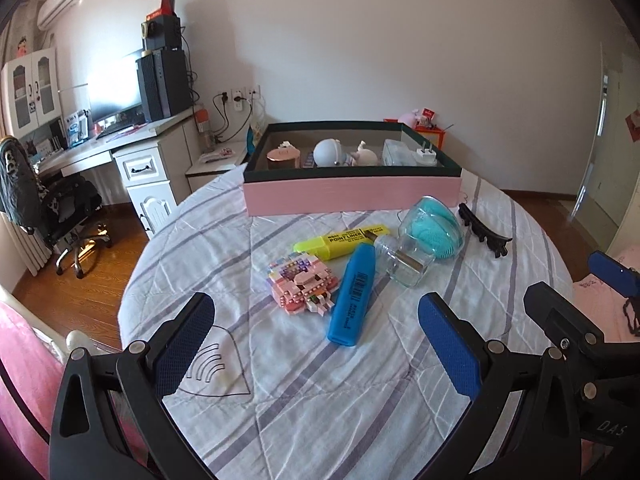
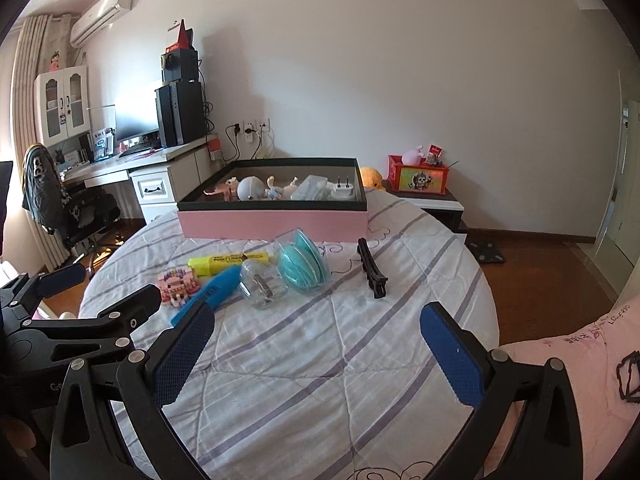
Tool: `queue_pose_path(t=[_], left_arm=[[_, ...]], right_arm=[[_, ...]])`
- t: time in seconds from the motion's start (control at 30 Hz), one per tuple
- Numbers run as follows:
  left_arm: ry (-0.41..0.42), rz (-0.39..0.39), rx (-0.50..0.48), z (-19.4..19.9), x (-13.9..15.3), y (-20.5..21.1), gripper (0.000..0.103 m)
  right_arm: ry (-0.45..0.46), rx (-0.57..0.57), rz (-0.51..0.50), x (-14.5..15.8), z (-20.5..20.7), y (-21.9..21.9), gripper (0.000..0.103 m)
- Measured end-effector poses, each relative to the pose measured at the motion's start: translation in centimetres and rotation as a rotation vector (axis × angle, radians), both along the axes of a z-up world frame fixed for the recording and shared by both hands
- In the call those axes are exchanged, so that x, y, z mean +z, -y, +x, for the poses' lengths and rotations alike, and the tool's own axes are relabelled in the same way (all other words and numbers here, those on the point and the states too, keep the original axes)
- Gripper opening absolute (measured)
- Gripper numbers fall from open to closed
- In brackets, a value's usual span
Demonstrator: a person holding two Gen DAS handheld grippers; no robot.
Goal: Organize rigid objects
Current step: 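Grasp the black hair clip with the right tool while the left tool grasps the pink block pig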
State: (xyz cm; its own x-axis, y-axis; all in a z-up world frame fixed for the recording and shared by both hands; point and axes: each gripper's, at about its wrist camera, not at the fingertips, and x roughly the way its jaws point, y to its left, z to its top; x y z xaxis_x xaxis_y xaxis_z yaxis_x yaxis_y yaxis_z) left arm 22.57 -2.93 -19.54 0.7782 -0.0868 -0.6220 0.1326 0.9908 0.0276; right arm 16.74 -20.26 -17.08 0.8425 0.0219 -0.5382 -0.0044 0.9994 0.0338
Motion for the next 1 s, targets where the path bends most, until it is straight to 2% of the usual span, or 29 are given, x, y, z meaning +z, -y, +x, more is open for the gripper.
queue_pose_path(t=[0.17, 0.37, 0.73, 0.77, 0.83, 0.87, 0.93, 1.0], left_arm=[[-0.05, 0.005, -0.017, 1.9, -2.0, 0.2, 0.103], [-0.081, -0.007, 0.081, 4.8, -2.8, -2.8, 0.103], [-0.176, 0.025, 0.051, 9.0, -4.4, -2.5, 0.102], [-0.195, 0.014, 0.04, 9.4, -4.6, -2.7, 0.1], [-0.233, -0.049, -0.005, 10.0, -5.2, -3.0, 0.081], [-0.236, -0.062, -0.006, 10.1, -5.2, -3.3, 0.079], [-0.216, -0.062, -0.011, 9.9, -4.8, -3.5, 0.057], [-0.202, -0.033, -0.006, 9.7, -4.6, -3.5, 0.057]], right_arm=[[-0.052, 0.0, 0.013, -2.2, 2.1, 1.3, 0.103], [-0.086, -0.025, 0.021, -3.6, 4.3, 2.7, 0.103], [-0.141, -0.051, 0.015, -4.9, 7.1, 4.0, 0.103], [-0.144, -0.054, 0.012, -4.9, 7.3, 4.1, 0.103], [-0.157, -0.058, 0.004, -4.9, 7.7, 4.3, 0.103], [-0.159, -0.061, -0.002, -4.9, 8.0, 4.5, 0.103], [-0.179, -0.063, -0.021, -5.0, 8.8, 4.7, 0.103], [-0.193, -0.061, -0.04, -5.1, 9.6, 5.1, 0.103]])
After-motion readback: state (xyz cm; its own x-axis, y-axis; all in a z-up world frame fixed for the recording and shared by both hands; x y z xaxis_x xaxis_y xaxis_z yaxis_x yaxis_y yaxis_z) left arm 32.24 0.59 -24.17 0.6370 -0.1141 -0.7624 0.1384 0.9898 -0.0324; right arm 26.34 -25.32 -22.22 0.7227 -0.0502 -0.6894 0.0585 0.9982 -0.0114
